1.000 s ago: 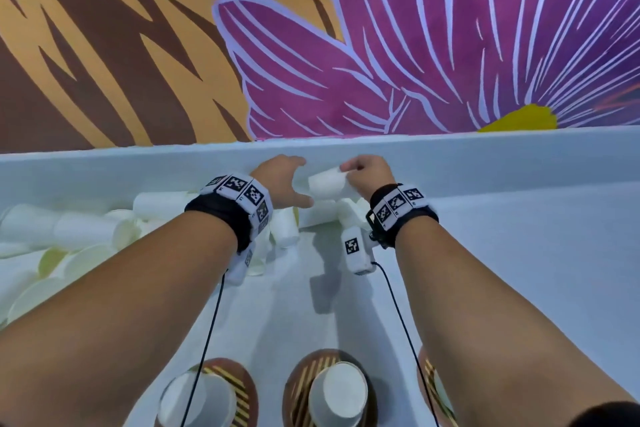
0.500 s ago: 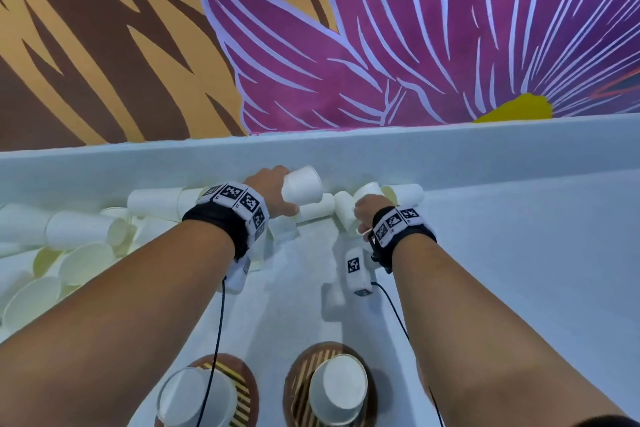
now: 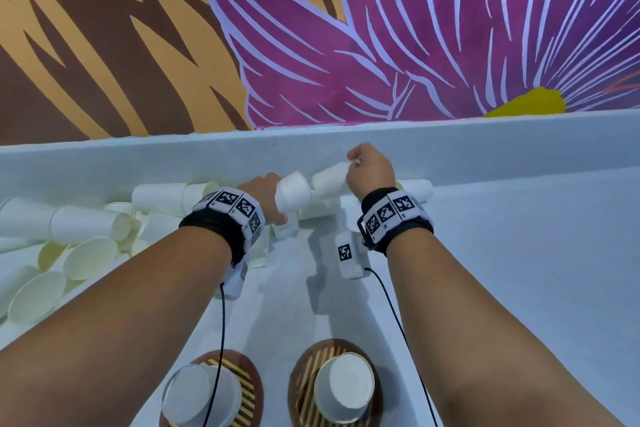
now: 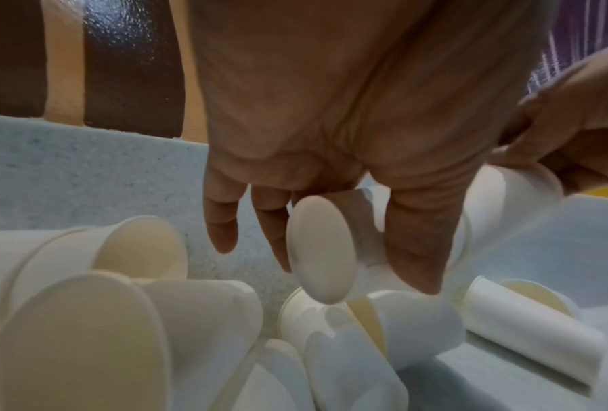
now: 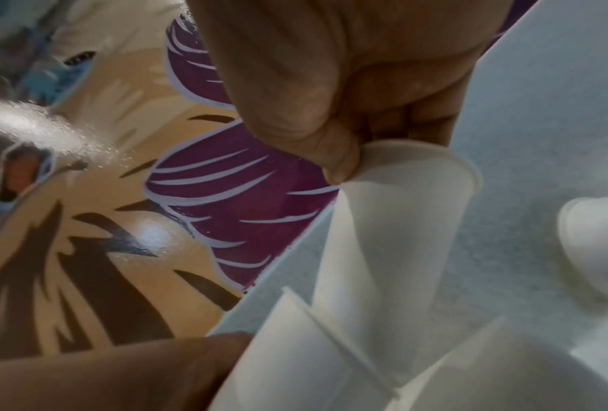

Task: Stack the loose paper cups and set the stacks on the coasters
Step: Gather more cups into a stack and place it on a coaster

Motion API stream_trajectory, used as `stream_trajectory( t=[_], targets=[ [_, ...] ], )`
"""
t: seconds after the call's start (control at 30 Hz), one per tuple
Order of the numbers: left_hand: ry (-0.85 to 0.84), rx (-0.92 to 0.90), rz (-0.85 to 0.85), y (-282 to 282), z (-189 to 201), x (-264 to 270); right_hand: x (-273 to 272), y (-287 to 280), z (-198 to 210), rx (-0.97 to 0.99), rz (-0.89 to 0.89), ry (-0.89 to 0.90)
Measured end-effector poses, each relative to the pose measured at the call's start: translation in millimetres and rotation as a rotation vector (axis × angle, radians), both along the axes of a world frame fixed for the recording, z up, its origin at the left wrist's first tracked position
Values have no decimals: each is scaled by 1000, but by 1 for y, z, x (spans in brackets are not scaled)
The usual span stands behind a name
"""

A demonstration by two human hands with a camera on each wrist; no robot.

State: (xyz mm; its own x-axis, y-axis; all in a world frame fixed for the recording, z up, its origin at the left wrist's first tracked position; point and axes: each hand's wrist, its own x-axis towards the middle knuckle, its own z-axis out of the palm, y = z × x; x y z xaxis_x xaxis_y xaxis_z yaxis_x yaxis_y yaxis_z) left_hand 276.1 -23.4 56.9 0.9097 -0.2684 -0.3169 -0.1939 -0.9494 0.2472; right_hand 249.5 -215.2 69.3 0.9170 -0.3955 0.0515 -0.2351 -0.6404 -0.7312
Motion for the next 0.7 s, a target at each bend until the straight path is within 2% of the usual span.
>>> stream_trajectory(
  t=[0.1, 0.23, 0.3, 0.37, 0.47, 0.57, 0.7],
  targets=[
    [15, -65, -22, -8, 2, -1, 4, 13, 3, 50, 141, -63],
    [0, -167, -30, -15, 1, 0, 6, 27, -3, 103, 305, -39],
    [-3, -175, -8, -15, -2, 0, 12, 23, -7, 84, 272, -60],
    [-4, -185, 0, -14, -5, 2, 20, 8, -15, -19, 148, -23],
    [-5, -198, 5, -14, -5, 3, 25, -20, -36, -269, -17, 208],
    [-4, -186, 6, -17, -5, 5, 23, -37, -60, -410, -4, 361],
    [25, -171, 3, -17, -11, 8, 25, -38, -82, -452, 98, 449]
  ],
)
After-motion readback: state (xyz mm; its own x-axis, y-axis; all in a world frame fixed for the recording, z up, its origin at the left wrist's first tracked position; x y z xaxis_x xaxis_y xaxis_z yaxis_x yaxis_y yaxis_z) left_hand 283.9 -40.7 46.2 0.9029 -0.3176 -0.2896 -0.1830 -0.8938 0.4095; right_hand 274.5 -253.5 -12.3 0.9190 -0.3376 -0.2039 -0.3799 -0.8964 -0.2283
